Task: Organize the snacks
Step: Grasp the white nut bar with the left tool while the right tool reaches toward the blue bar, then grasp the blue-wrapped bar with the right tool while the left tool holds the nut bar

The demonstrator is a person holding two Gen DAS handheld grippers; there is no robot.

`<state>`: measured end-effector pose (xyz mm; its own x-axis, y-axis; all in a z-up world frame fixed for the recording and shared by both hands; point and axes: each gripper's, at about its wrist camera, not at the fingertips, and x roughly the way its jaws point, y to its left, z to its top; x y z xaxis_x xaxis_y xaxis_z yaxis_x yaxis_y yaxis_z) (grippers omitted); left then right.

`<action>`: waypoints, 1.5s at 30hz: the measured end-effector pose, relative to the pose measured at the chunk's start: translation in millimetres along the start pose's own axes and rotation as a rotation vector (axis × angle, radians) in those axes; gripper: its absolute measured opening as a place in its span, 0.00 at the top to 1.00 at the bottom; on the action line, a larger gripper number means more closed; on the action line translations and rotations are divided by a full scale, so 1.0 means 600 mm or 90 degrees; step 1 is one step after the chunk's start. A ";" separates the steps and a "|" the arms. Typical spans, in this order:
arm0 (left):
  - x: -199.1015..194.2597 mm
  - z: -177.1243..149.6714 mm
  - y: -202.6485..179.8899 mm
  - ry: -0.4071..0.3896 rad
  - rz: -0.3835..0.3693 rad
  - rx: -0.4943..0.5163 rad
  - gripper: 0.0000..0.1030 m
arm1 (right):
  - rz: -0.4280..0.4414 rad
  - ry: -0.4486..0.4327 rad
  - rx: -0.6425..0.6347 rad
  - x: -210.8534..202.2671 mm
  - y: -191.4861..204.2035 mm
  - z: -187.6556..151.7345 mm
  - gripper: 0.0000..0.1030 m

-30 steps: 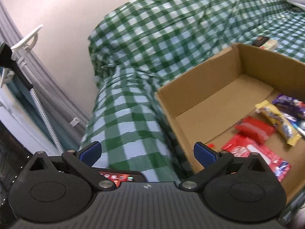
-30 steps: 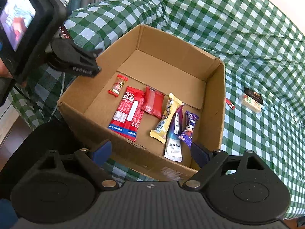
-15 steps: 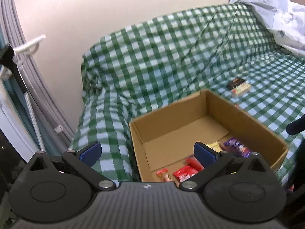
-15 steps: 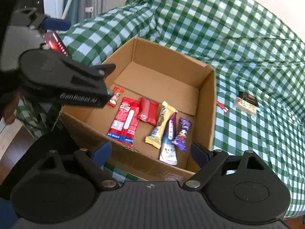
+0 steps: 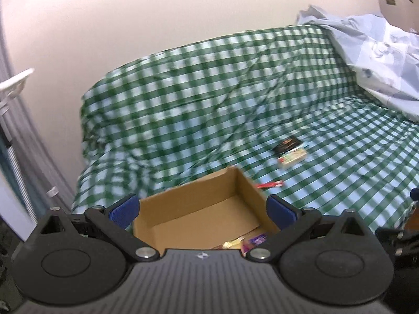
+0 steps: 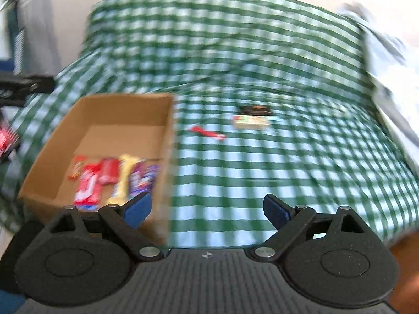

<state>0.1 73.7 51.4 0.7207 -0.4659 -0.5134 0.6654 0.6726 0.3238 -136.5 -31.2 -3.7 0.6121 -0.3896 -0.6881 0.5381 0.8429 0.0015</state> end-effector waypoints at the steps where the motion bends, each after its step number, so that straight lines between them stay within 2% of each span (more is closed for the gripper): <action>1: 0.007 0.010 -0.013 0.001 -0.002 0.007 0.00 | -0.007 -0.006 0.018 0.004 -0.027 0.004 0.10; 4: 0.039 0.046 -0.057 0.011 -0.006 0.021 0.00 | -0.025 -0.020 0.036 0.024 -0.085 0.011 0.09; 6: 0.070 0.068 -0.079 0.027 -0.014 0.022 0.00 | -0.036 -0.025 0.036 0.048 -0.118 0.022 0.06; 9: 0.129 0.101 -0.110 0.054 -0.031 0.025 0.00 | -0.052 -0.026 0.053 0.090 -0.174 0.036 0.05; 14: 0.272 0.154 -0.179 0.094 -0.098 0.061 0.00 | -0.085 0.004 0.117 0.175 -0.269 0.038 0.05; 20: 0.506 0.186 -0.303 0.139 -0.143 0.159 0.00 | -0.097 0.060 0.157 0.303 -0.379 0.055 0.05; 26: 0.720 0.182 -0.385 0.202 -0.170 0.165 0.01 | -0.071 0.056 0.092 0.470 -0.442 0.118 0.05; 31: 0.819 0.167 -0.418 0.245 -0.208 0.162 0.02 | -0.012 0.036 -0.029 0.626 -0.448 0.191 0.05; 33: 0.848 0.161 -0.426 0.265 -0.232 0.161 0.28 | 0.002 0.028 -0.044 0.680 -0.441 0.220 0.05; 34: 0.862 0.158 -0.430 0.286 -0.245 0.162 0.53 | 0.018 0.032 -0.043 0.706 -0.438 0.231 0.05; 35: 0.867 0.157 -0.430 0.290 -0.241 0.160 0.59 | 0.030 0.036 -0.043 0.723 -0.434 0.239 0.05; 39: 0.859 0.157 -0.380 0.291 -0.272 0.106 0.61 | 0.064 0.030 -0.115 0.770 -0.397 0.247 0.05; 42: 0.847 0.157 -0.326 0.296 -0.266 0.063 0.61 | 0.092 0.015 -0.183 0.786 -0.366 0.249 0.05; 45: 0.836 0.157 -0.281 0.299 -0.247 0.033 0.61 | 0.113 0.004 -0.198 0.799 -0.337 0.261 0.05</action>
<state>267.6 -327.7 -185.6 0.2686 -0.3600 -0.8935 0.8794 0.4702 0.0749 138.5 -446.6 -220.2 0.6761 -0.2256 -0.7014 0.2207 0.9703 -0.0993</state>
